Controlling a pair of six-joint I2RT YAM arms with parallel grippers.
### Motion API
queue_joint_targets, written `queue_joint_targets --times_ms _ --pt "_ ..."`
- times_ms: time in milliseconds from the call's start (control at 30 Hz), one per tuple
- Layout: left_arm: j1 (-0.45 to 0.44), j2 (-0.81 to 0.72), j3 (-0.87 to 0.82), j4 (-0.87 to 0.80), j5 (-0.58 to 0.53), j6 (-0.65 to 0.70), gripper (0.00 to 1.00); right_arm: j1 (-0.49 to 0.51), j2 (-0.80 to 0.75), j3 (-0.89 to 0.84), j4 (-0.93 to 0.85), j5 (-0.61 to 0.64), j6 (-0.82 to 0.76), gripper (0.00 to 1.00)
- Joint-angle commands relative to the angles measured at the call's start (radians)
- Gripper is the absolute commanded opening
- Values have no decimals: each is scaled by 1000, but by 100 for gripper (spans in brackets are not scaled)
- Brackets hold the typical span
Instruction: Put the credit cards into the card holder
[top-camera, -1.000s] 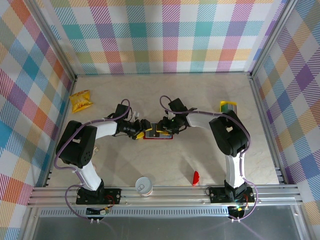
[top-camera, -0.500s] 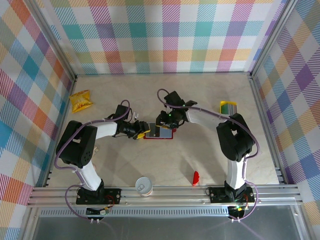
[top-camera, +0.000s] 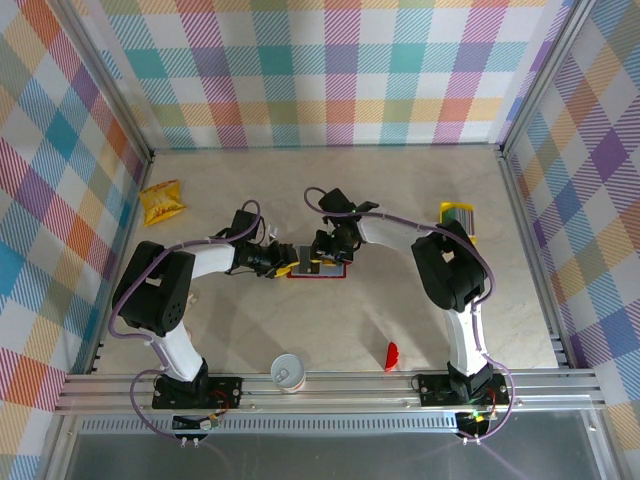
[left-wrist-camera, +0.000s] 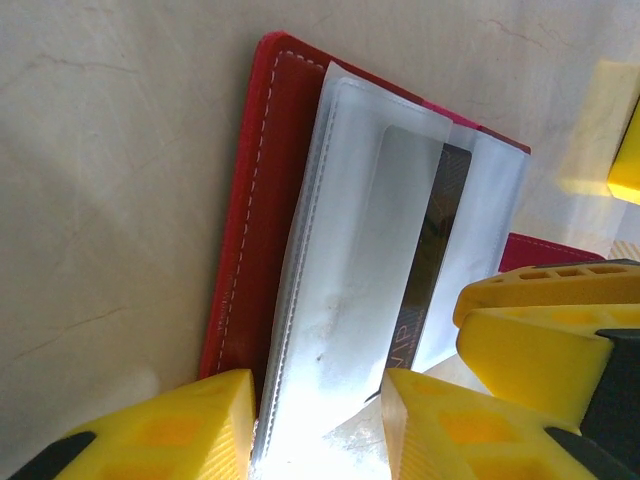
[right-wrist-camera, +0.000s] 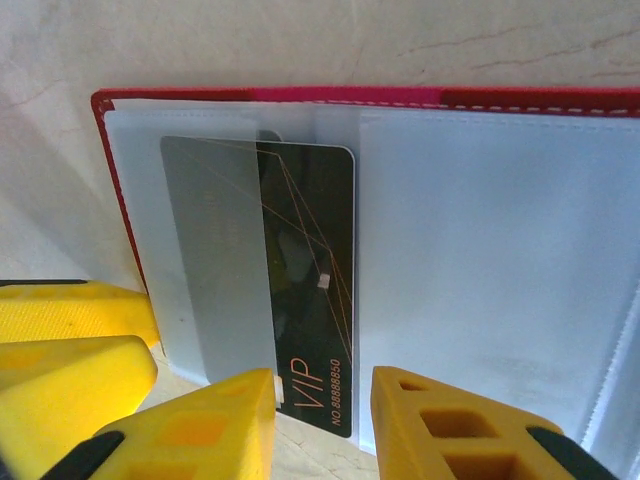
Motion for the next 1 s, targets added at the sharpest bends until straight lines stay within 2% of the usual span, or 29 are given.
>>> queue_joint_targets --times_ms 0,967 --pt "-4 5 -22 12 -3 3 37 9 24 42 -23 -2 -17 31" --pt "-4 5 -22 9 -2 6 37 20 96 108 -21 -45 -19 30"
